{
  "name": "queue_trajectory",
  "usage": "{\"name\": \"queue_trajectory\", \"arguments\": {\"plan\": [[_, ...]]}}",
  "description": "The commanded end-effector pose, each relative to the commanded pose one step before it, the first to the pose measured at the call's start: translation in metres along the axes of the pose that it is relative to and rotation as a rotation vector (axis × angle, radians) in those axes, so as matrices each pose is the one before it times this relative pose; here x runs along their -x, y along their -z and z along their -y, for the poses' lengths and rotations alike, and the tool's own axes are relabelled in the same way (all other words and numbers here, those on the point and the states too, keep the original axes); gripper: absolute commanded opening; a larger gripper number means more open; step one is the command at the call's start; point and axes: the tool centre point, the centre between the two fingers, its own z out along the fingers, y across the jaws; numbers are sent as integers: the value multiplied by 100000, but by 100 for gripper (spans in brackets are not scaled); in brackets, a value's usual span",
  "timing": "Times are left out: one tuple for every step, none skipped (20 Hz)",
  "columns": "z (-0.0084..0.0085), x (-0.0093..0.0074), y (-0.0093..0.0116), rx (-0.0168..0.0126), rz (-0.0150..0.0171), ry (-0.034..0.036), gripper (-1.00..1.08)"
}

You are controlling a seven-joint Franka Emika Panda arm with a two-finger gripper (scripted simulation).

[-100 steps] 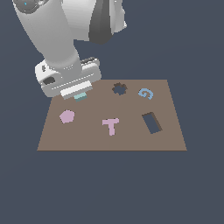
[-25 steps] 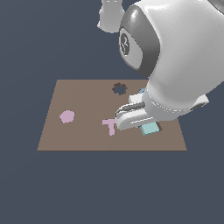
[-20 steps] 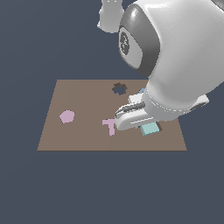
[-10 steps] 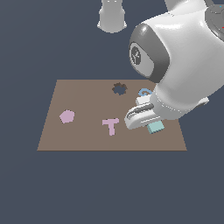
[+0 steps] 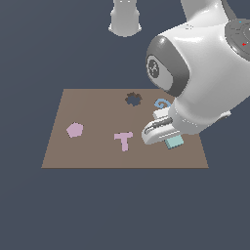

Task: Insert a designated object into the corresponding slot on a board.

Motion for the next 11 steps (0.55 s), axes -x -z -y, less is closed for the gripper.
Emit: {"name": "queue_trajectory", "arguments": {"plan": [[-37,12,-303,-17,97,109,-100],[0,0,0,0,0,0,100],[0,0,0,0,0,0,100],[0,0,0,0,0,0,100],[0,0,0,0,0,0,100],[0,0,0,0,0,0,100],[0,0,0,0,0,0,100],[0,0,0,0,0,0,100],[0,0,0,0,0,0,100],[0,0,0,0,0,0,100],[0,0,0,0,0,0,100]]}}
